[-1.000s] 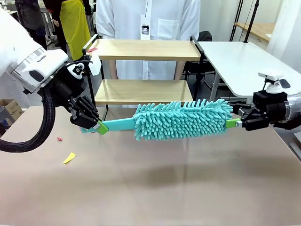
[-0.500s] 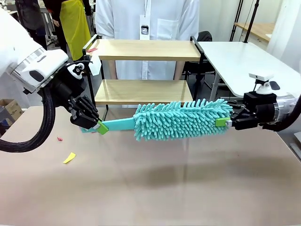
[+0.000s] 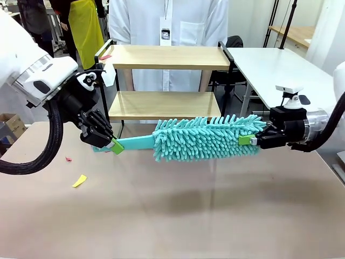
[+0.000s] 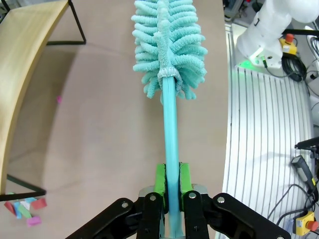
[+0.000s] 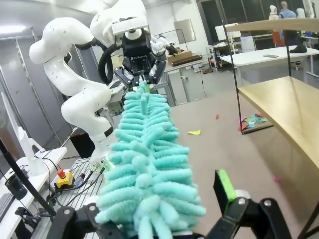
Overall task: Clean the shelf.
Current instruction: Hand the Duster back to the human.
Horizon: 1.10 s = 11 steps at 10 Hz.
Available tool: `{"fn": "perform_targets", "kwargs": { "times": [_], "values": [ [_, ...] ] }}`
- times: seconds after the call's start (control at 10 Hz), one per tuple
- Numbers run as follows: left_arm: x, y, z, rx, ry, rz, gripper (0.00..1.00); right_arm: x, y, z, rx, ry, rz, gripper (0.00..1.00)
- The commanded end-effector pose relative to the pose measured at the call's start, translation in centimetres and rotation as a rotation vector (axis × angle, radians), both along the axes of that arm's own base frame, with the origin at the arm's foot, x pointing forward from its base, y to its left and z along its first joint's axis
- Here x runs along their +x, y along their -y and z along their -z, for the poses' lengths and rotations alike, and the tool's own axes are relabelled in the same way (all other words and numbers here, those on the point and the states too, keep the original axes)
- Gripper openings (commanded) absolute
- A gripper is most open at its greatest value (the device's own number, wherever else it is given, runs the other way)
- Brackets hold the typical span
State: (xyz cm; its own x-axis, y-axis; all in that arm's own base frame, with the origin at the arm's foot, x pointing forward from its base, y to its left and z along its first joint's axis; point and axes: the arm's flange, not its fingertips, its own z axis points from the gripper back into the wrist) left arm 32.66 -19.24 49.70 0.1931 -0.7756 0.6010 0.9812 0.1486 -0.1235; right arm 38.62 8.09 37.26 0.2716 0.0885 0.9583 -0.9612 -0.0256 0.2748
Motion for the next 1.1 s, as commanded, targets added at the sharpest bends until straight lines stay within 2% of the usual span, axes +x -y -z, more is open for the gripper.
{"fn": "perform_targets", "kwargs": {
  "times": [0.0,0.1,0.2,0.3,0.4,1.0],
  "values": [
    [-0.1,0.1,-0.2,-0.018,0.003,0.006,0.13,0.41,-0.69,-0.35,-0.021,-0.02,0.002,0.41],
    [-0.1,0.1,-0.2,-0.018,0.003,0.006,0.13,0.37,-0.58,-0.32,-0.03,-0.018,-0.005,0.4],
    [-0.1,0.1,-0.2,-0.018,0.003,0.006,0.13,0.35,-0.57,-0.34,-0.035,-0.016,-0.009,0.0],
    [-0.1,0.1,-0.2,-0.018,0.003,0.006,0.13,0.36,-0.67,-0.43,-0.042,-0.01,-0.015,0.36],
    [-0.1,0.1,-0.2,-0.018,0.003,0.006,0.13,0.24,-0.75,-0.41,-0.053,-0.004,-0.023,0.0],
    [-0.1,0.1,-0.2,-0.018,0.003,0.006,0.13,0.3,-0.62,-0.53,-0.037,0.034,-0.021,0.0]
  ]
}}
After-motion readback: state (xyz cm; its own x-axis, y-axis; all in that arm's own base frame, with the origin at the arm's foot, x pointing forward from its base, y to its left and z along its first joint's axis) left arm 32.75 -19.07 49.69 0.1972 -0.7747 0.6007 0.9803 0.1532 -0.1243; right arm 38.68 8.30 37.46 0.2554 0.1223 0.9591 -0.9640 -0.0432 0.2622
